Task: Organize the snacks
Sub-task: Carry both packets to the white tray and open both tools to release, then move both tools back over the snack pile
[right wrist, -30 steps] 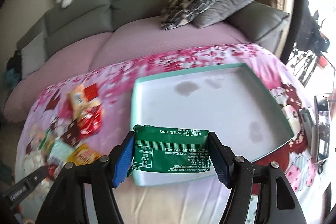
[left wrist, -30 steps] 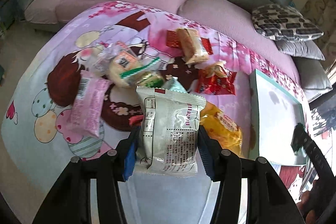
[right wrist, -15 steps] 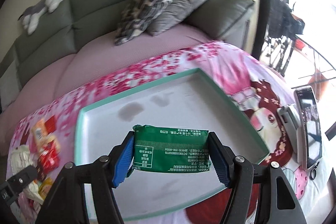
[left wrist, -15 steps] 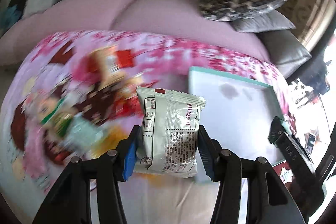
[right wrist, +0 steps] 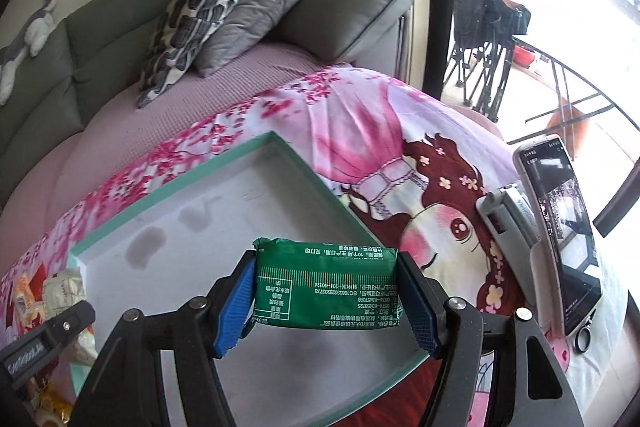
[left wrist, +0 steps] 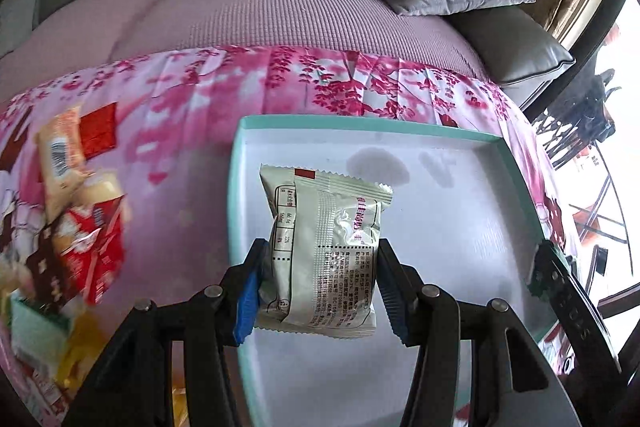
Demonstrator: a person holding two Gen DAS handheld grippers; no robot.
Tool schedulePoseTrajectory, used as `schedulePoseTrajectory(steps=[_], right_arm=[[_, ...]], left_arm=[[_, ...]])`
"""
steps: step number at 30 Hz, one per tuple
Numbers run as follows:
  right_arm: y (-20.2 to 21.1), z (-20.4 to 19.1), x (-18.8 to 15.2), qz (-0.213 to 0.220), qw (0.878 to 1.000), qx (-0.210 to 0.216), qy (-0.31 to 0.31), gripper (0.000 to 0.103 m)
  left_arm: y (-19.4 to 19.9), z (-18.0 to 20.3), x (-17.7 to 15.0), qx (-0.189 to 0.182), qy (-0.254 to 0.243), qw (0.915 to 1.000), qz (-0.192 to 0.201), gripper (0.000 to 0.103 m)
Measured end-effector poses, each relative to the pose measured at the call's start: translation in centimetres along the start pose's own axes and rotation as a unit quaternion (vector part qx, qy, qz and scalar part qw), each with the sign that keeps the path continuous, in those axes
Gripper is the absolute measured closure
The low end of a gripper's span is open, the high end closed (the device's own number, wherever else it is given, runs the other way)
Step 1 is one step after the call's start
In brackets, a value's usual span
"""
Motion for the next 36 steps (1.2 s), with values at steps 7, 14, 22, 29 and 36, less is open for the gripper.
schedulePoseTrajectory(steps=[7, 14, 22, 29, 36], right_arm=[[-0.4, 0.7, 0.1, -0.002, 1.000, -0.001, -0.003, 0.032], [-0.4, 0.2, 0.0, -0.007, 1.000, -0.004, 0.010, 0.031], [0.2, -0.5, 0.1, -0.006, 1.000, -0.006, 0.030, 0.019], [1.2, -2.0, -0.2, -0.002, 0.998, 0.006, 0.060, 0.000], [2.8, -5.3, -1.6, 0.000, 0.995, 0.045, 0.087, 0.000]], left_arm=[[-2.2, 1.1, 0.6, 0.007, -0.004, 0.9999, -0.012, 0.049], [-2.0, 1.6, 0.7, 0.013, -0.020, 0.9997, -0.004, 0.041], [0.6, 0.2, 0.5, 0.021, -0.011, 0.9996, 0.014, 0.026], [2.7, -4.3, -0.3, 0.050, 0.039, 0.9975, 0.029, 0.012], [4.8, -10.5, -2.1, 0.093, 0.104, 0.9891, 0.048, 0.005]])
Point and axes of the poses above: each gripper's, at about its wrist camera, not at the fingertips, and y roughly against the way its jaws point, z to its right, x to its top, the point moved 7 cm from there along -y, roughly the way its jaws point, and after that the axes turned 6 degrees about x, right-handed, at the moved point
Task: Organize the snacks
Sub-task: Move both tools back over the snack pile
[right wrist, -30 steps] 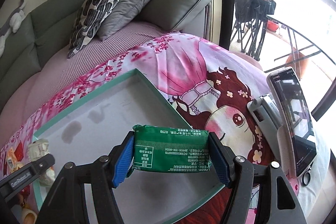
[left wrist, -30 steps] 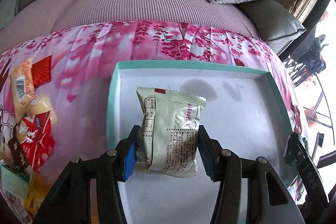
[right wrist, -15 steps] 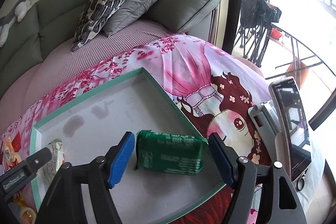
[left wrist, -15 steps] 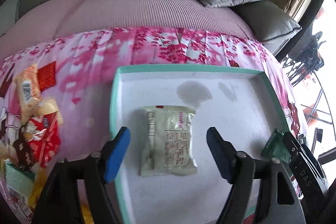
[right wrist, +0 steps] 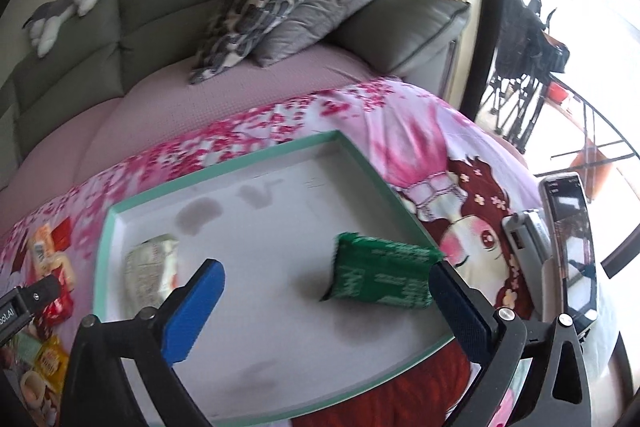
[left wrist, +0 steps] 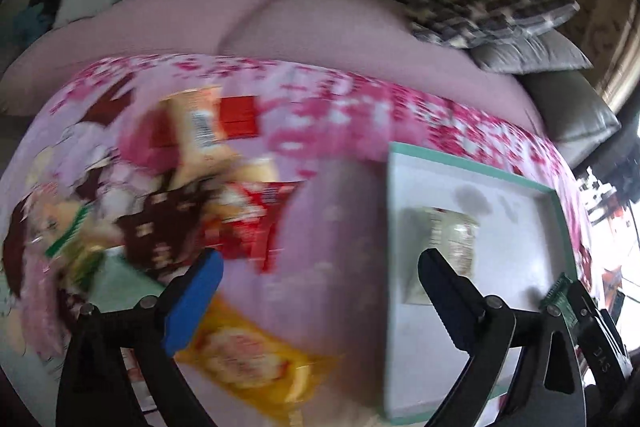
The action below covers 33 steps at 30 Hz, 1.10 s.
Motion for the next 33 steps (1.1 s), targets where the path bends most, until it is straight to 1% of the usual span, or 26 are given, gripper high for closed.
schedulePoseTrajectory(steps=[5, 8, 12, 17, 20, 23, 25, 27, 30, 33], right_arm=[[0.6, -2.8, -1.2, -0.014, 0.999, 0.038, 0.010, 0.000], [0.8, -4.8, -1.8, -0.017, 0.998, 0.049, 0.032, 0.000], [1.3, -7.0, -2.4, -0.022, 0.996, 0.063, 0.055, 0.000], [1.9, -8.7, -3.3, -0.029, 0.995, 0.066, 0.070, 0.000], [2.2, -9.8, -3.7, -0.031, 0.994, 0.076, 0.071, 0.000], [2.6, -11.0, -3.9, -0.031, 0.992, 0.098, 0.068, 0.000], [2.7, -12.2, -4.2, -0.033, 0.991, 0.113, 0.070, 0.000], [2.9, -13.1, -4.5, -0.032, 0.989, 0.119, 0.078, 0.000], [3.3, -14.9, -5.0, -0.031, 0.986, 0.132, 0.093, 0.000], [3.5, -16.6, -5.7, -0.037, 0.982, 0.151, 0.103, 0.000]], left_arm=[[0.6, -4.1, -1.2, 0.027, 0.034, 0.9990, 0.001, 0.004], [1.2, -6.4, -1.7, 0.041, 0.057, 0.9975, 0.008, 0.004], [2.0, -8.6, -2.2, 0.050, 0.078, 0.9956, 0.014, 0.004], [2.9, -11.0, -2.9, 0.067, 0.091, 0.9931, 0.029, 0.004], [3.5, -12.4, -3.2, 0.069, 0.108, 0.9910, 0.038, 0.004], [3.5, -13.3, -3.5, 0.057, 0.120, 0.9908, 0.027, 0.004], [3.7, -13.7, -3.6, 0.057, 0.119, 0.9909, 0.027, 0.004], [4.3, -14.3, -3.5, 0.066, 0.120, 0.9898, 0.040, 0.004], [6.0, -15.9, -3.1, 0.089, 0.127, 0.9853, 0.072, 0.004], [7.2, -17.6, -2.9, 0.103, 0.137, 0.9808, 0.093, 0.004]])
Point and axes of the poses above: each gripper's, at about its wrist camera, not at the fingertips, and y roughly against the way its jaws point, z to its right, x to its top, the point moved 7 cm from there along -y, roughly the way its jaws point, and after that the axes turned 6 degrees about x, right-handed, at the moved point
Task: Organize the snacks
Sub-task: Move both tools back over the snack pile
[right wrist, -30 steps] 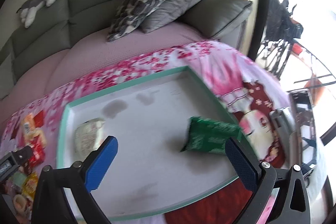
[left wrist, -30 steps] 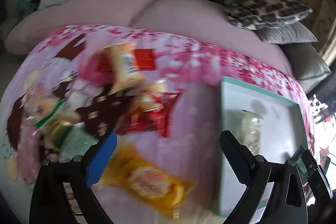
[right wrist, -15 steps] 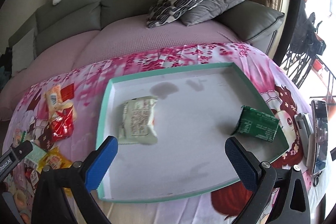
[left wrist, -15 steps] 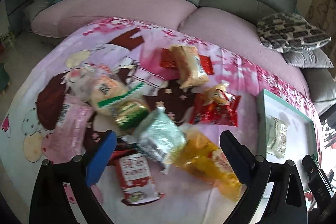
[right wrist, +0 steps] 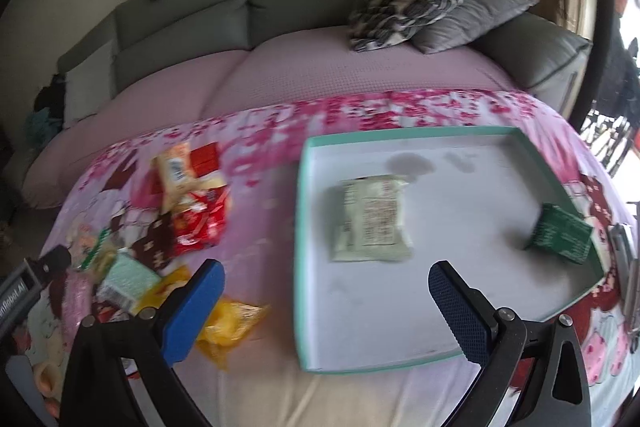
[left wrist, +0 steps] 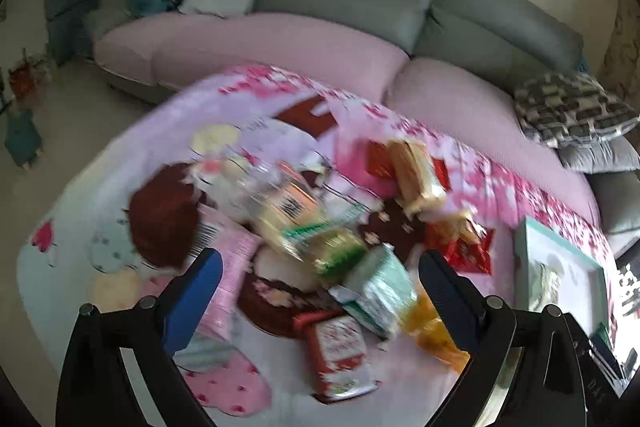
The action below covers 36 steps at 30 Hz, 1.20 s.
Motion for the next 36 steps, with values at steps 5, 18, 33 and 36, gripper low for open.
schedulePoseTrajectory(steps=[5, 18, 33, 36], right_arm=[[-0.6, -2.8, -0.7, -0.006, 0.999, 0.008, 0.033, 0.000], [-1.8, -9.7, -3.3, -0.044, 0.993, 0.061, 0.091, 0.000], [-2.0, -14.6, -6.7, -0.093, 0.980, 0.119, 0.128, 0.004], [-2.4, -15.4, -7.5, -0.106, 0.977, 0.124, 0.138, 0.009]], left_arm=[[-0.3, -3.1, 0.5, 0.016, 0.023, 0.9996, -0.011, 0.004], [-2.2, -8.0, -0.7, 0.011, 0.046, 0.9948, -0.090, 0.004], [-5.7, -9.2, -2.7, 0.004, 0.035, 0.9865, -0.160, 0.005], [-6.4, -9.4, -2.9, 0.006, 0.033, 0.9851, -0.168, 0.010]])
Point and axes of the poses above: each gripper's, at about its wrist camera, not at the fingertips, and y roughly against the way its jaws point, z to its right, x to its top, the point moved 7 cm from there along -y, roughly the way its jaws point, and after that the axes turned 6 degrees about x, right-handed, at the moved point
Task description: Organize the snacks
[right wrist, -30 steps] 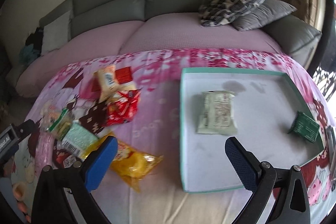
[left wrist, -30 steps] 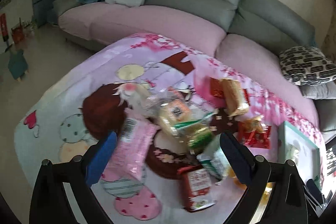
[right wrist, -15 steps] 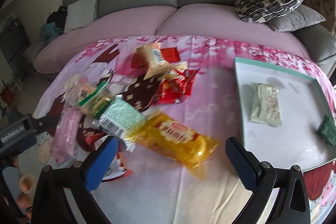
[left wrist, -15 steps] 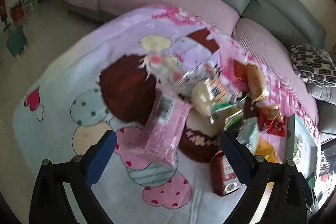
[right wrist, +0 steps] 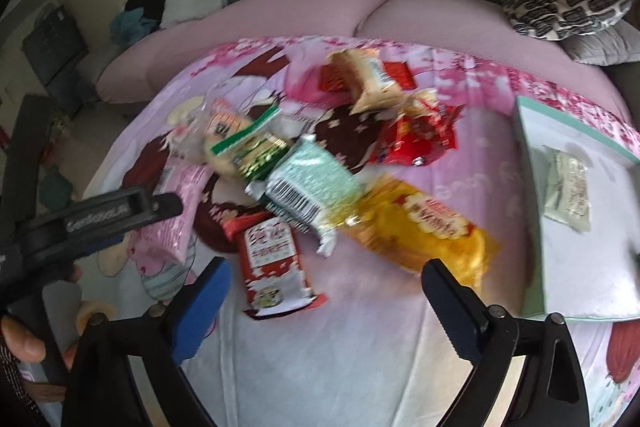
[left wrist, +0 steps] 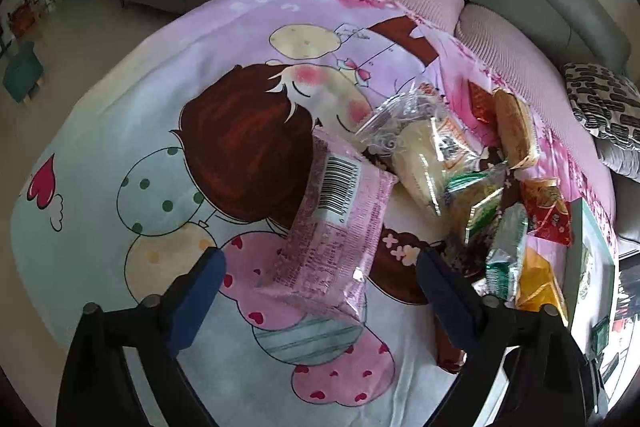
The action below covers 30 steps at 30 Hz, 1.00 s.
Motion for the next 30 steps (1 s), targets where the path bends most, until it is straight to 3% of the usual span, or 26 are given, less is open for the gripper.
schedulePoseTrajectory(steps=[4, 8, 19, 27, 30], right_arm=[[-1.3, -0.9, -0.6, -0.019, 1.000, 0.005, 0.015, 0.016], [-2.6, -1.6, -1.2, -0.036, 0.999, 0.007, 0.028, 0.023], [-5.6, -2.6, -2.3, -0.063, 0.996, -0.011, 0.064, 0.026], [-6.0, -2.9, -2.3, -0.058, 0.996, -0.020, 0.071, 0.026], [-5.9, -2.7, -2.3, -0.053, 0.996, -0.025, 0.071, 0.031]], left_arm=[[-1.0, 0.1, 0.0, -0.001, -0.007, 0.9999, -0.014, 0.012], [-1.4, 0.8, 0.0, 0.002, -0.027, 0.9995, -0.014, 0.031], [-3.4, 1.7, 0.3, 0.021, -0.052, 0.9982, -0.021, 0.035], [-4.0, 2.1, 0.9, 0.050, -0.070, 0.9963, -0.010, 0.050], [-4.0, 2.2, 0.6, 0.055, -0.076, 0.9955, -0.009, 0.053]])
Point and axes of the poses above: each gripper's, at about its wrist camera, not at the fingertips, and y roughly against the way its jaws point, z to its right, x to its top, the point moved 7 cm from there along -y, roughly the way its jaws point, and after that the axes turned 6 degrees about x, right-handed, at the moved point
